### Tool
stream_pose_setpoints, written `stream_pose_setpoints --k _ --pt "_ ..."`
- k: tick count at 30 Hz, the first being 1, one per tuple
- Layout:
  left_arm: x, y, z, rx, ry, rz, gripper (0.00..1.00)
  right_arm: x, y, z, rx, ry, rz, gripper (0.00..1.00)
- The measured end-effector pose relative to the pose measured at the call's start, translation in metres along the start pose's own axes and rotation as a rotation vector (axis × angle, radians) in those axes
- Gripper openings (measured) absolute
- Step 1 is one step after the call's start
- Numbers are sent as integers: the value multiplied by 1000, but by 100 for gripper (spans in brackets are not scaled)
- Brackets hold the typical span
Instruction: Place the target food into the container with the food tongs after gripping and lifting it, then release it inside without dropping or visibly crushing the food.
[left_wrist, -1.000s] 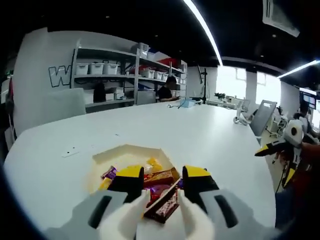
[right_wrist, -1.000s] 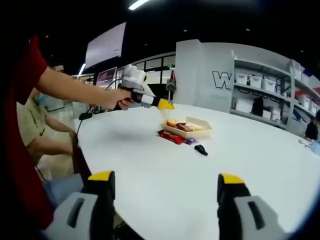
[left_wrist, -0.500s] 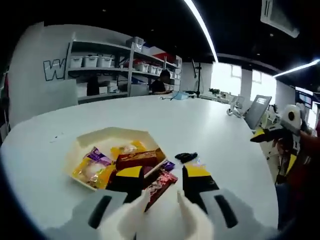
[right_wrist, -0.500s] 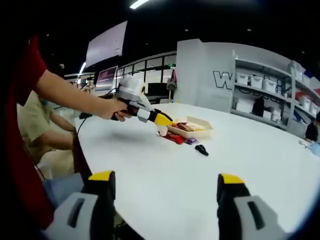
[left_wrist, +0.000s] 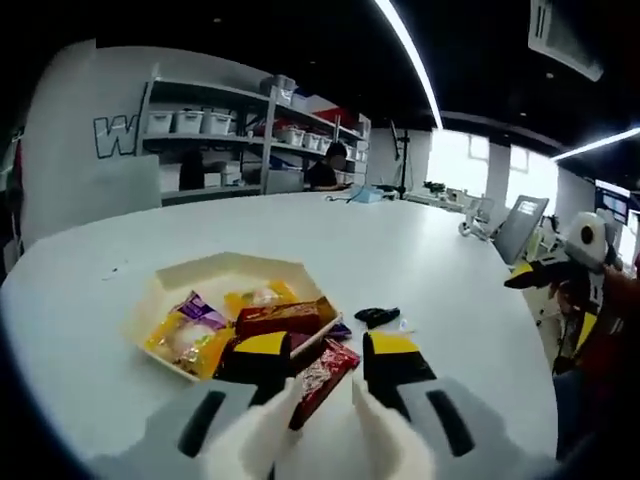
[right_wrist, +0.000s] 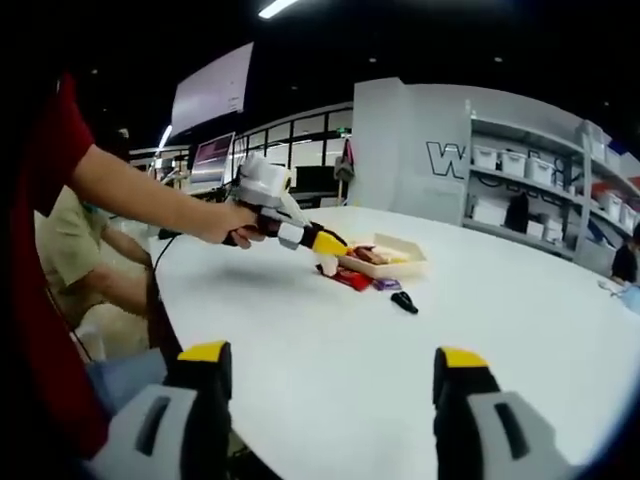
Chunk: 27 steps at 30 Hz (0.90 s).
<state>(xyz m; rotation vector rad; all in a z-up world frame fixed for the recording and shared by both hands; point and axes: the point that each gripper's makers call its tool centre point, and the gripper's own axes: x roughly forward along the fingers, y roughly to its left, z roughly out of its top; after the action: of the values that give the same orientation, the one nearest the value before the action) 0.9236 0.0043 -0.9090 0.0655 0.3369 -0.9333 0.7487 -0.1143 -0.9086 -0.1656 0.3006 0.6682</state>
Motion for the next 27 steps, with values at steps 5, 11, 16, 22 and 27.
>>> stream_pose_setpoints --k 5,11,16,22,27 --pt "-9 -10 -5 36 12 -1 28 2 3 2 -1 -3 9 81" --pt "-24 -27 -13 70 30 -3 28 5 12 8 2 -19 31 81" --pt "-37 -39 -18 91 40 -3 28 13 21 11 -28 -13 60 82" --pt "-41 -52 -1 98 -29 -59 29 11 28 14 -23 -30 70 82" --pt "-33 -44 4 150 -13 -57 29 6 26 5 -10 -19 61 82"
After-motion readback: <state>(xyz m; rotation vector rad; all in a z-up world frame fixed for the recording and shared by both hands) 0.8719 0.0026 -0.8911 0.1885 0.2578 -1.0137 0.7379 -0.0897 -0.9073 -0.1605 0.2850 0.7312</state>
